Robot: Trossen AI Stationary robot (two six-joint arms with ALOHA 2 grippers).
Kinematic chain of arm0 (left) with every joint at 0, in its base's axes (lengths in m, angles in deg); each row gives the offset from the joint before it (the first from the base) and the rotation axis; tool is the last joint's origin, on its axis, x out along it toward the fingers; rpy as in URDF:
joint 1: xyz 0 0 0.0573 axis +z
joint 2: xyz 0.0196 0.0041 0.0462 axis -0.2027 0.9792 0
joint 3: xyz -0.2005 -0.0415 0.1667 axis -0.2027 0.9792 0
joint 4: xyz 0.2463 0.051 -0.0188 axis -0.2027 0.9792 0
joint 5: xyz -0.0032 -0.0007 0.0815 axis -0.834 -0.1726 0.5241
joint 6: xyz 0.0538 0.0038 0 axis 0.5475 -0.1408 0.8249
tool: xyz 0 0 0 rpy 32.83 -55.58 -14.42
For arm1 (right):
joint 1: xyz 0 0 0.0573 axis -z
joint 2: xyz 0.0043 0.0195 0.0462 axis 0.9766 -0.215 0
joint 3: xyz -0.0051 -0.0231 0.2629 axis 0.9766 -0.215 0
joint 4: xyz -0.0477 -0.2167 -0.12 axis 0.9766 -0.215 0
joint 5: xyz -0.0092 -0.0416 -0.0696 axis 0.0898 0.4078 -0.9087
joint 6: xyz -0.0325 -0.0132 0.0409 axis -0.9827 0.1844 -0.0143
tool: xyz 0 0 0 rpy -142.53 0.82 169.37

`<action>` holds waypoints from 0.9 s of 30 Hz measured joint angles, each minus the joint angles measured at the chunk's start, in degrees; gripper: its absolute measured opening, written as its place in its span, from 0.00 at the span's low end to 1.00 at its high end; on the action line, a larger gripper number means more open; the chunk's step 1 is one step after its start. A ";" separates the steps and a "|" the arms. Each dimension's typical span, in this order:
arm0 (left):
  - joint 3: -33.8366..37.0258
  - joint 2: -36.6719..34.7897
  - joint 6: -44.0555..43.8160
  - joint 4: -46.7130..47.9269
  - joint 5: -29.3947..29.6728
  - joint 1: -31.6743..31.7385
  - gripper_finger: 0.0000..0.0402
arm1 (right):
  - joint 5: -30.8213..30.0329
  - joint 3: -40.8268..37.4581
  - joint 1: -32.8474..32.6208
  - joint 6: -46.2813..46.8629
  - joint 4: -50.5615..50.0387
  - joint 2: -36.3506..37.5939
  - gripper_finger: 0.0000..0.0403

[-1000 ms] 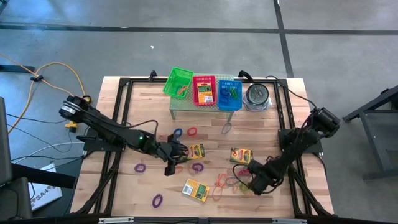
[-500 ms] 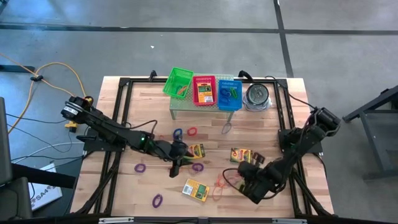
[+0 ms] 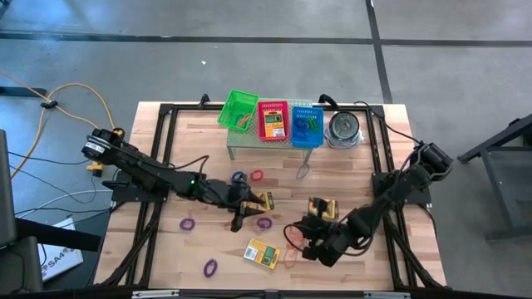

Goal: Pick & Place Office Desk Supplies
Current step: Put the orange rubber band into the green bin on the shelf

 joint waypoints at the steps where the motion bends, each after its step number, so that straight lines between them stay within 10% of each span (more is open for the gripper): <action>1: 0.00 0.00 2.06 -0.09 -0.83 0.20 0.38 | 0.39 0.02 0.40 -0.56 0.63 0.00 0.01; 12: 0.00 0.74 2.72 -1.62 -1.10 0.23 0.67 | 1.52 0.02 1.96 -5.39 4.15 0.00 0.01; 27: 0.00 2.98 1.89 -6.94 -2.60 -1.20 0.69 | 1.27 0.04 6.82 -28.33 13.43 0.01 0.01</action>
